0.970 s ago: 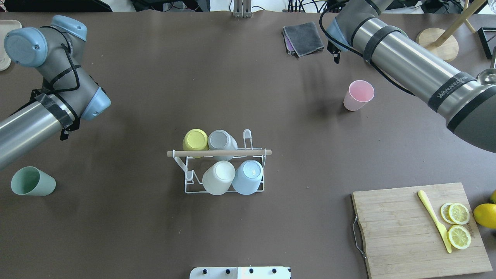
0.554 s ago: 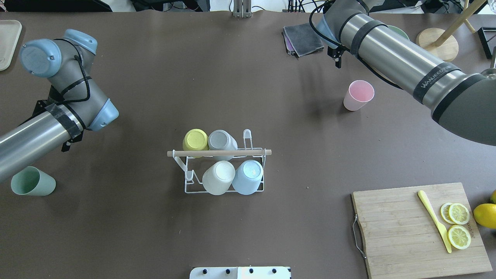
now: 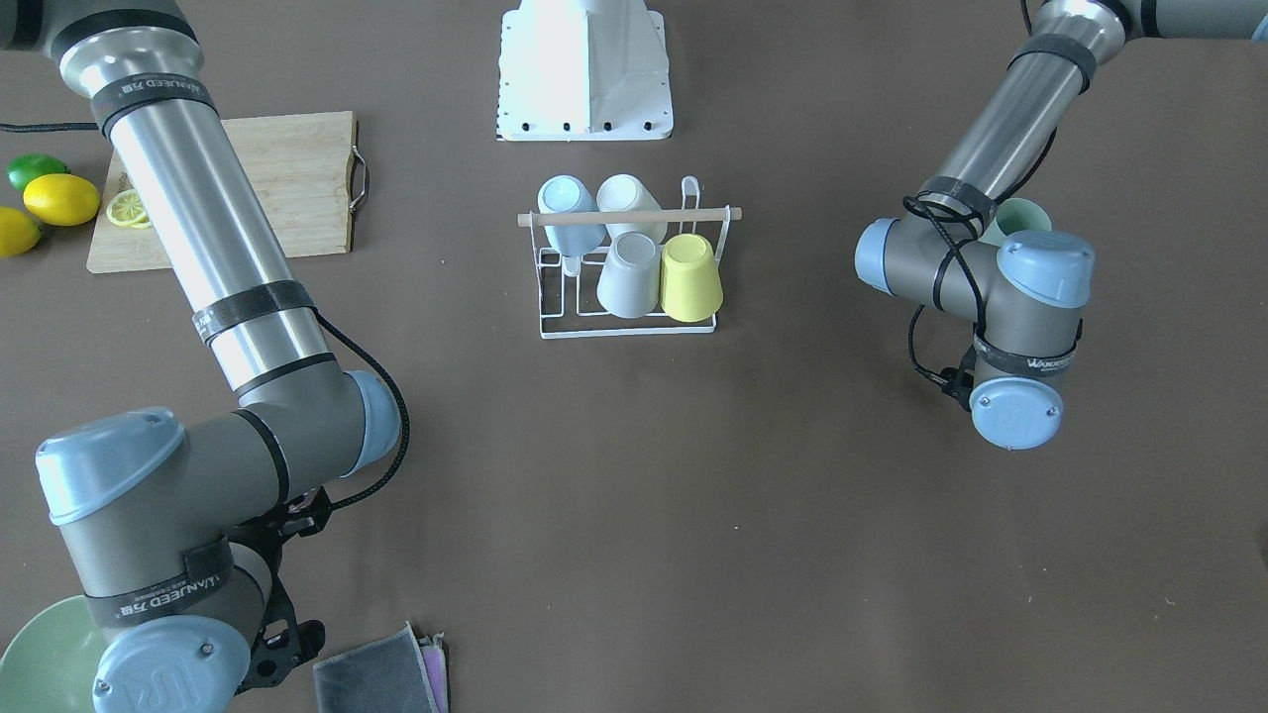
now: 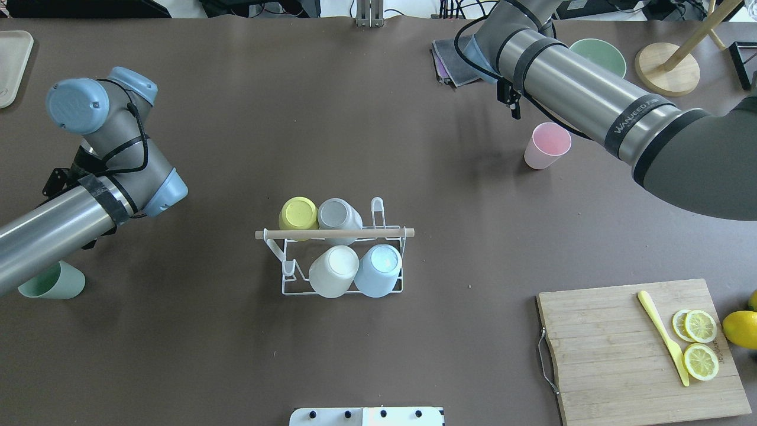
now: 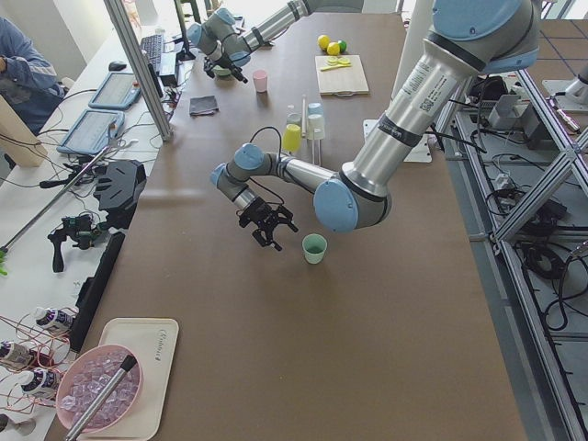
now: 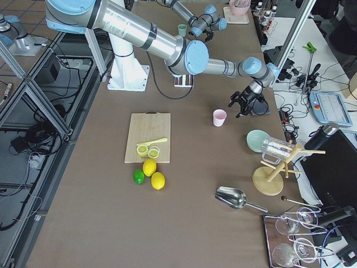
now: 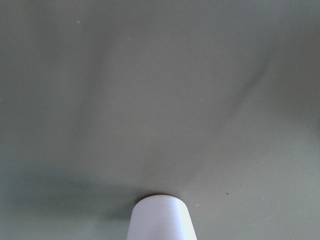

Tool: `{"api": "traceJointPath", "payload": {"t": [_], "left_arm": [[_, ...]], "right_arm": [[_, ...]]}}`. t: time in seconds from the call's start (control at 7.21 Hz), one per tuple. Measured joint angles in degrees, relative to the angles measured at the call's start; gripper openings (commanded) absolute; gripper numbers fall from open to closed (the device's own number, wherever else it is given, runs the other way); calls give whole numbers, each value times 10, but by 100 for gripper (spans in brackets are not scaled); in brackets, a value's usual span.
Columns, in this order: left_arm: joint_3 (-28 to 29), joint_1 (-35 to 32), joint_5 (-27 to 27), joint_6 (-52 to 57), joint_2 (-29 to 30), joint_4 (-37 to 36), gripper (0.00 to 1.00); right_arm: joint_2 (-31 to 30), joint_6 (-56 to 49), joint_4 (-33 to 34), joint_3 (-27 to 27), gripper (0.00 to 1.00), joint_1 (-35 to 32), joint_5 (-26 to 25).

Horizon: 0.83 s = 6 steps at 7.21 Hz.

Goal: Place cup on cup holder

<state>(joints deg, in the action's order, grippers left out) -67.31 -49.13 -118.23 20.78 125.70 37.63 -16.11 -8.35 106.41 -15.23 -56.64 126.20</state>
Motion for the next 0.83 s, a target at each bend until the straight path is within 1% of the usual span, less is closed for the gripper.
{"api": "traceJointPath", "payload": {"t": [0.28,0.55,0.83], "left_arm": [[-1,12,4,0,-7,-4,96],[-2,20,5,8,-9,-8,93],[-3,21,6,49,-9,-22,93]], "right_arm": [[3,-4,-5,25,100,14,-1],[5,-19,-6,43,100,18,-3],[9,-37,-7,62,100,20,-11]]}}
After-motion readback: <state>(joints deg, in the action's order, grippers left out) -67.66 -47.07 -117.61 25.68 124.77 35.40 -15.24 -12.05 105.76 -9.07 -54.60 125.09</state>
